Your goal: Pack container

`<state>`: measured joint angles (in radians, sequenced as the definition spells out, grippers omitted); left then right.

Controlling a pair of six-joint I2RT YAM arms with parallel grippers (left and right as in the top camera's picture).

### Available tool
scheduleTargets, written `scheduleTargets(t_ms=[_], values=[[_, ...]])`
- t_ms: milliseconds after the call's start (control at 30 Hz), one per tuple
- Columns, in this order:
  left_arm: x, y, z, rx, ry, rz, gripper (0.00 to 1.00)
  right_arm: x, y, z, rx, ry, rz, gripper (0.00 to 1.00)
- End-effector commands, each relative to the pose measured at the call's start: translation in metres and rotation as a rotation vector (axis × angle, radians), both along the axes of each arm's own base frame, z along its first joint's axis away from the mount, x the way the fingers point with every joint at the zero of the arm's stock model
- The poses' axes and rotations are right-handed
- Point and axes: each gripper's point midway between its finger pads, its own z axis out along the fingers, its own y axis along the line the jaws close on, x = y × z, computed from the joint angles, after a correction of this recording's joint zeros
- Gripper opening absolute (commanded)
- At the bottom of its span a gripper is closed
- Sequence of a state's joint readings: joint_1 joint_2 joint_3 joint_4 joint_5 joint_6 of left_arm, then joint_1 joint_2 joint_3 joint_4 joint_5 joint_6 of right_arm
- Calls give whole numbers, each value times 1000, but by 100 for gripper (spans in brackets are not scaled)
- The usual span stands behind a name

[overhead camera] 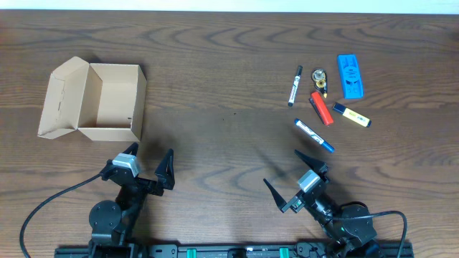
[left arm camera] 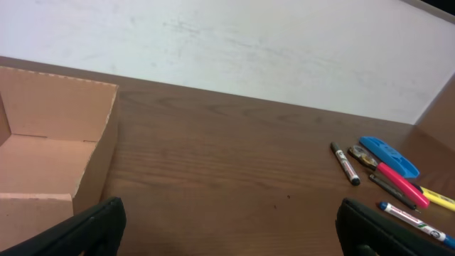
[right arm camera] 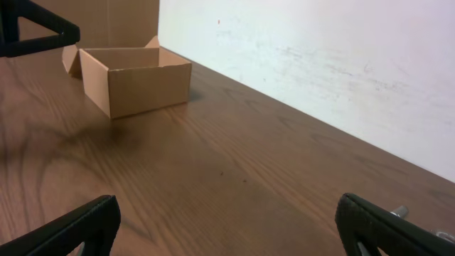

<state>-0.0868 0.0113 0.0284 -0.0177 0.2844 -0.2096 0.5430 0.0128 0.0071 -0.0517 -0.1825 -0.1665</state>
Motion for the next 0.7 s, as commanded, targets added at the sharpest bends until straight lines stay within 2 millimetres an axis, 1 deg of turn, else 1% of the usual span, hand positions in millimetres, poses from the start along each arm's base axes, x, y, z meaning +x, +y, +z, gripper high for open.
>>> scheduleTargets(t_ms=[0,433,567,667], values=[[0,1,-17,12,45,5,95,0,0,-1,-11,-9,-1,99],[0,1,-17,10,45,3,95,0,0,-1,-11,-9,-1,99],[0,0,-17,-38,61,2,95,0,0,-1,-11,-9,-1,99],[-2,-6,-15,-64,69,-28,95,0,0,-1,-11,-9,-1,99]])
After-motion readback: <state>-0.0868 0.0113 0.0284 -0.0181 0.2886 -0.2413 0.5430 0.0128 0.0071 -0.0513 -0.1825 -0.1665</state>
